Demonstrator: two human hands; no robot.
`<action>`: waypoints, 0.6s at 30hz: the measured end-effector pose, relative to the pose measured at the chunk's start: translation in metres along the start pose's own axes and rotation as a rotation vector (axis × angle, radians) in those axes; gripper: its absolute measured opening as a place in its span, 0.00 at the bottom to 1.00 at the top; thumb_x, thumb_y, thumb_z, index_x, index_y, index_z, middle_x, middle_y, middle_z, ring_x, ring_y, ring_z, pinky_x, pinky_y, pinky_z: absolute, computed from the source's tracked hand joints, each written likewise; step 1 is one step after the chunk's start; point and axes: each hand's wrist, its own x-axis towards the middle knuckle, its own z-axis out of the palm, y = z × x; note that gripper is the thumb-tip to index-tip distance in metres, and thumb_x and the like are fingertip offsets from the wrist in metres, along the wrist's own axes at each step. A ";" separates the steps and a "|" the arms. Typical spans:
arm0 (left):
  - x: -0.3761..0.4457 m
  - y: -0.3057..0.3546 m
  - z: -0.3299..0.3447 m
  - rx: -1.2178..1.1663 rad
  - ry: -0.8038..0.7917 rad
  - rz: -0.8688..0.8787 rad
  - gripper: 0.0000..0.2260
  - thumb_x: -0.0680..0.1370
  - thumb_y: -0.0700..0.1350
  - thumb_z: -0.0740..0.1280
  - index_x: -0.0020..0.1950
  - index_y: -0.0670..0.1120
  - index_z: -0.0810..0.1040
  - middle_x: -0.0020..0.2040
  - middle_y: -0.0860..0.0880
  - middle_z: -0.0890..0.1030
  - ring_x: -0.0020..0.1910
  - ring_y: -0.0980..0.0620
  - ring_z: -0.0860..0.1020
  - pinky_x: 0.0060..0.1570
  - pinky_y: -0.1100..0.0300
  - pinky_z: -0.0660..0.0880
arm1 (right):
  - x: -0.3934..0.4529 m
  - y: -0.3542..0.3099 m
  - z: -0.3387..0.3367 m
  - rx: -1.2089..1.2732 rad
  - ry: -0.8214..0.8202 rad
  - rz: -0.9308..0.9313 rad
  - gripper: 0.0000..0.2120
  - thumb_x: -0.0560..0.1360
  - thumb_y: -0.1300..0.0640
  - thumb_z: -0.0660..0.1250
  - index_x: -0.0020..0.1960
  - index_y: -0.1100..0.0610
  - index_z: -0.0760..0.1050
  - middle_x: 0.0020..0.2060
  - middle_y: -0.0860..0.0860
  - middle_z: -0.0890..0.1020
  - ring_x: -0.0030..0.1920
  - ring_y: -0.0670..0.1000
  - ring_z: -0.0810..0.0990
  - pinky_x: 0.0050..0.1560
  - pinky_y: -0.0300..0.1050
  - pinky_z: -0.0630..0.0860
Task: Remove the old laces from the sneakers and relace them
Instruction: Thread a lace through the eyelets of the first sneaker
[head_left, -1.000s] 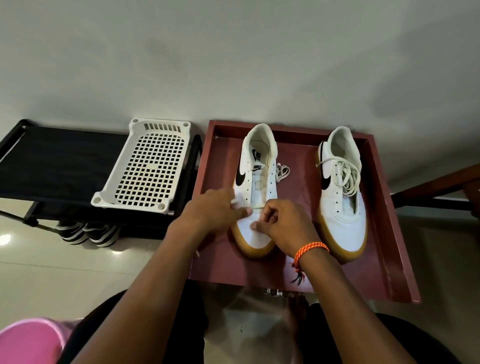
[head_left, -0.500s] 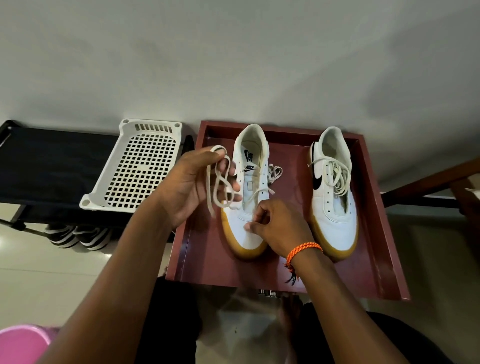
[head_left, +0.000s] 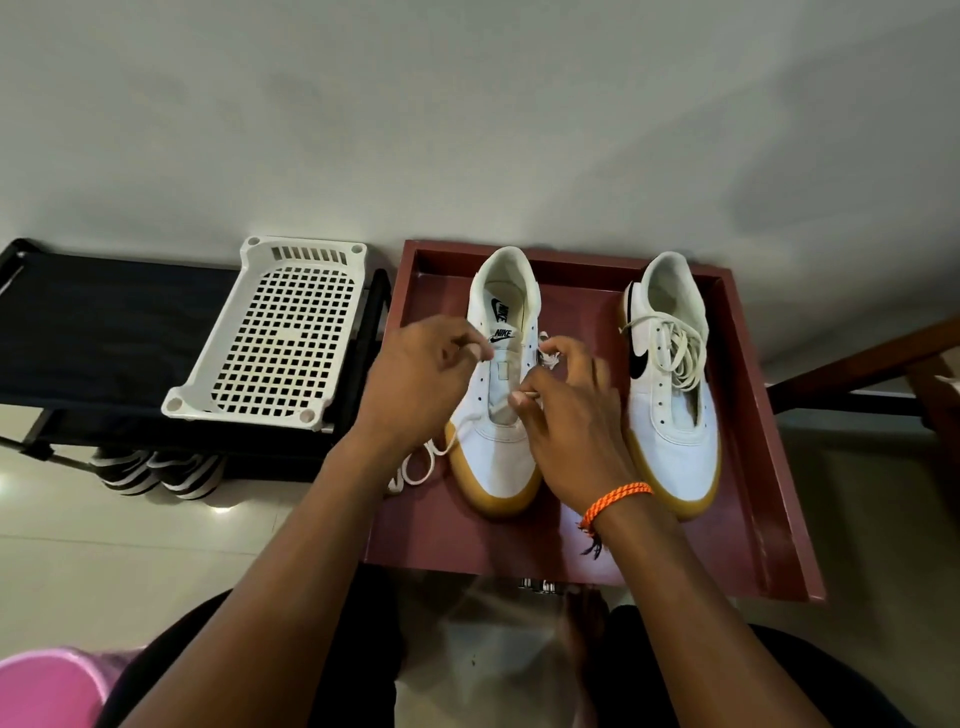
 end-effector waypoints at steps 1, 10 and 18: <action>0.000 0.002 0.003 -0.159 -0.110 -0.004 0.11 0.84 0.39 0.65 0.55 0.52 0.86 0.48 0.57 0.86 0.44 0.59 0.82 0.43 0.60 0.76 | 0.002 0.002 0.000 0.016 -0.011 0.015 0.08 0.82 0.48 0.67 0.49 0.50 0.81 0.70 0.48 0.72 0.65 0.54 0.68 0.64 0.55 0.70; 0.004 0.014 -0.006 -0.868 -0.259 -0.151 0.14 0.88 0.42 0.59 0.70 0.44 0.79 0.42 0.43 0.80 0.29 0.50 0.66 0.30 0.60 0.68 | 0.022 0.006 -0.040 1.443 -0.001 0.451 0.13 0.82 0.50 0.68 0.45 0.59 0.81 0.35 0.48 0.73 0.38 0.49 0.70 0.36 0.50 0.59; 0.005 -0.006 0.000 -0.257 0.202 -0.262 0.10 0.84 0.39 0.63 0.57 0.48 0.83 0.46 0.54 0.83 0.41 0.58 0.79 0.46 0.57 0.76 | 0.021 0.003 -0.048 1.505 -0.052 0.333 0.16 0.84 0.53 0.66 0.39 0.57 0.76 0.37 0.55 0.76 0.40 0.52 0.75 0.48 0.47 0.71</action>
